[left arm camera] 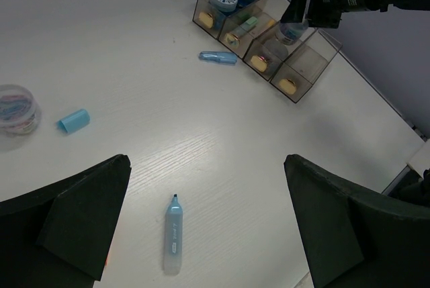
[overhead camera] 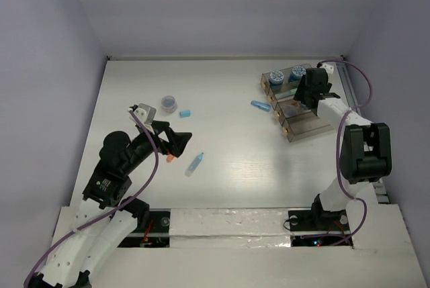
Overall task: Sort the stationery into containers
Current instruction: Place the stationery in the storage box.
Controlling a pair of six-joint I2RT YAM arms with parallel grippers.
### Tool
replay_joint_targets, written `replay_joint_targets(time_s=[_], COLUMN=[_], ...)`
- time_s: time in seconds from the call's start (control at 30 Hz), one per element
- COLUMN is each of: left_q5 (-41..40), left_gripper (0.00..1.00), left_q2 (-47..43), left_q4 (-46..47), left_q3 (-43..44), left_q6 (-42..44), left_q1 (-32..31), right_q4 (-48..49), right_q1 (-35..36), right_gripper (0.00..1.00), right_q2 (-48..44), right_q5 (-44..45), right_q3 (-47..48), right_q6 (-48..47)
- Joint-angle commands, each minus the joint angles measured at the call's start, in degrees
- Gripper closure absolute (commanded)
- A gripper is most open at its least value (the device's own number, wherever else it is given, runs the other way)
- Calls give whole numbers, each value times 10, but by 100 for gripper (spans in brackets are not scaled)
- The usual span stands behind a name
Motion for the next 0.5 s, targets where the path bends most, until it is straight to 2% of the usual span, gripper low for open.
replay_joint_targets(time_s=[0.0, 0.1, 0.13, 0.23, 0.27, 0.3, 0.47], left_q5=[2, 2, 2, 3, 3, 3, 3], left_gripper=[1, 1, 1, 1, 1, 1, 1], left_q2=[0, 1, 1, 2, 2, 2, 2], left_q4=[26, 26, 26, 26, 26, 27, 28], left_q3=[7, 7, 8, 7, 7, 7, 8], left_q6=[7, 6, 7, 6, 6, 6, 6], left_q1=[-3, -3, -3, -3, -3, -3, -3], right_q4=[30, 28, 24, 17, 15, 13, 3], right_q1=[-1, -1, -1, -1, -1, -1, -1], right_gripper=[65, 57, 48, 32, 30, 24, 16], right_q2=[0, -3, -5, -11, -13, -15, -32], right_q5=[15, 23, 27, 22, 18, 17, -5], right_q3=[21, 15, 16, 19, 22, 24, 29], right_q6=[4, 8, 8, 8, 9, 9, 6])
